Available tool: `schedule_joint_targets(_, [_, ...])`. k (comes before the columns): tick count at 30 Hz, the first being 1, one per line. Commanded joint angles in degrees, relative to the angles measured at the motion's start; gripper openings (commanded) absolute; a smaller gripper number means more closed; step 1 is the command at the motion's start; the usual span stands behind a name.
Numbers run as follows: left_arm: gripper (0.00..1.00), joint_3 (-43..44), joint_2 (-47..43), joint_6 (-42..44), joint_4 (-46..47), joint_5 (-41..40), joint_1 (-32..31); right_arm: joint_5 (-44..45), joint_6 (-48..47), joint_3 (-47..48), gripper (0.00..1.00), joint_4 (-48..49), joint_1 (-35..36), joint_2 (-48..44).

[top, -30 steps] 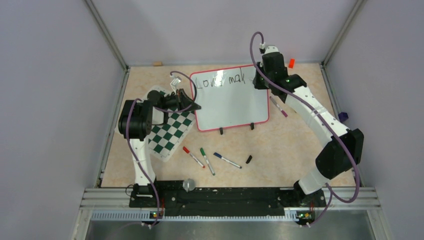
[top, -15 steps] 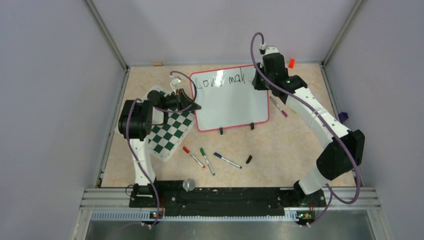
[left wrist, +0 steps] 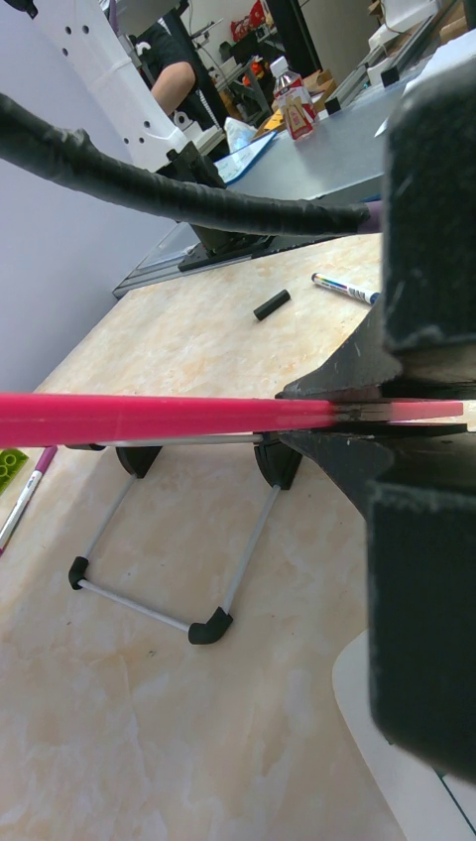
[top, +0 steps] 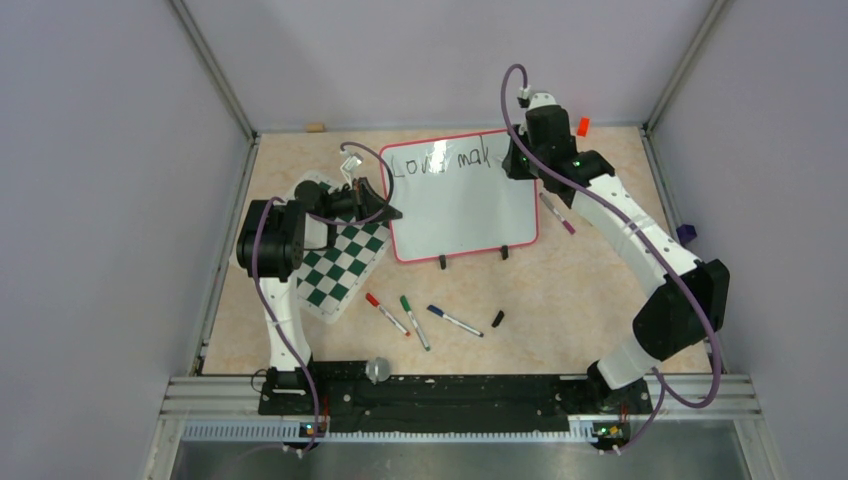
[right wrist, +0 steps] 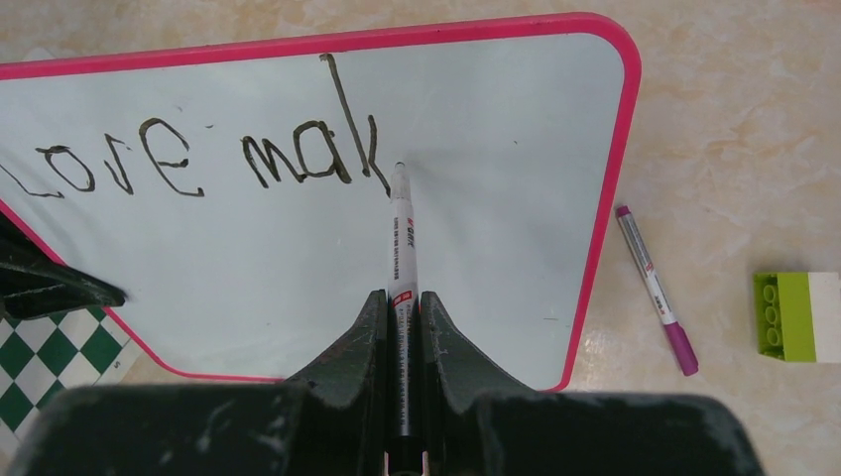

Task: Write a sentence on the whiteboard

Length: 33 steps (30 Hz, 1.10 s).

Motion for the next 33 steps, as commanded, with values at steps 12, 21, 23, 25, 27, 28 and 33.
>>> schedule_joint_targets(12, [0.00,2.36,1.14,0.92,7.41,1.43,-0.48,-0.14,-1.38,2.60,0.00,2.19,-0.38,-1.40])
schedule_joint_targets(21, [0.00,2.34,1.27,0.92,7.41,1.23,-0.42,0.88,-2.71,2.52,0.00,0.47,1.61,-1.94])
schedule_joint_targets(23, [0.00,2.34,1.35,0.92,7.36,1.19,-0.47,2.22,-3.14,1.63,0.00,0.31,3.21,-2.46])
schedule_joint_targets(25, [0.00,2.34,1.35,0.92,7.41,1.16,-0.47,2.98,-3.07,0.68,0.00,0.35,4.52,-3.01])
schedule_joint_targets(27, [0.00,2.11,1.21,1.15,7.41,1.05,-0.46,3.06,-2.61,-0.32,0.00,0.41,5.09,-3.51])
schedule_joint_targets(28, [0.00,1.96,1.13,1.30,7.41,0.96,-0.48,3.22,-2.51,-0.62,0.00,0.46,5.30,-3.66])
schedule_joint_targets(33, [0.00,1.73,0.95,1.60,7.41,1.01,-0.48,3.80,-2.55,-2.13,0.00,0.63,5.71,-4.83])
